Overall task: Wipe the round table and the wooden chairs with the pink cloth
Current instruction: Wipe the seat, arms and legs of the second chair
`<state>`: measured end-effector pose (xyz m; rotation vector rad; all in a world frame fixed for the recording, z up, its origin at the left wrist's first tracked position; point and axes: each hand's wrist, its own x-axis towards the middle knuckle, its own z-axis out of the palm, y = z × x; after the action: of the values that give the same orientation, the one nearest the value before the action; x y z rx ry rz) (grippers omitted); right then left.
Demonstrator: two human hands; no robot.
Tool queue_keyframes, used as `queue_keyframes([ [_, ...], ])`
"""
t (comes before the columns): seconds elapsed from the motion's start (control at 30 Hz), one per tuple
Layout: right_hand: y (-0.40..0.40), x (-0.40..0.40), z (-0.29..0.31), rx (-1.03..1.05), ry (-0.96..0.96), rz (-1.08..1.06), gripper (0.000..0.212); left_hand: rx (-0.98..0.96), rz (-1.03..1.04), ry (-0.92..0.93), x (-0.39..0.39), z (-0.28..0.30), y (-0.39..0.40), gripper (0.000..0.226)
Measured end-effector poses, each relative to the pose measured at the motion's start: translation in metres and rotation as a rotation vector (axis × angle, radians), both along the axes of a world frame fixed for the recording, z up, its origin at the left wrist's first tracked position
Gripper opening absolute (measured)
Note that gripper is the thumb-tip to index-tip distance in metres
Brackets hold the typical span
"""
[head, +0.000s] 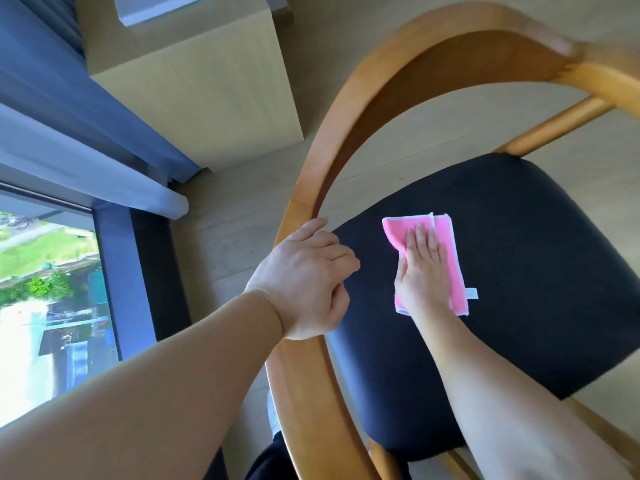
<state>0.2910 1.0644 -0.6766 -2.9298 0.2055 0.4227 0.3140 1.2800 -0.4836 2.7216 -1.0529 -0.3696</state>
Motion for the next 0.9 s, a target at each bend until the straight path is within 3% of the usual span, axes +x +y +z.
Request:
queue_keyframes([
  [0.2,-0.001,0.035,-0.002,0.042,-0.102,0.100,0.052,0.022,0.012,0.017,0.002,0.001,-0.002,0.037],
  [0.37,0.009,0.035,-0.001,0.137,-0.099,0.304,0.050,0.035,0.041,-0.018,0.002,0.002,-0.002,0.042],
  [0.5,0.045,0.016,0.008,0.237,-0.093,0.506,0.053,0.043,0.195,-0.052,-0.002,0.002,-0.003,0.048],
  [0.63,0.093,-0.013,0.004,0.145,-0.009,0.777,0.078,0.039,0.324,-0.127,-0.003,-0.001,-0.004,0.056],
  [0.8,0.096,-0.021,0.004,0.124,-0.001,0.611,0.065,0.041,0.405,-0.116,-0.005,-0.004,-0.002,0.063],
  [0.9,0.089,-0.023,0.004,0.092,0.016,0.563,0.070,0.057,0.359,-0.090,-0.004,-0.005,0.000,0.066],
])
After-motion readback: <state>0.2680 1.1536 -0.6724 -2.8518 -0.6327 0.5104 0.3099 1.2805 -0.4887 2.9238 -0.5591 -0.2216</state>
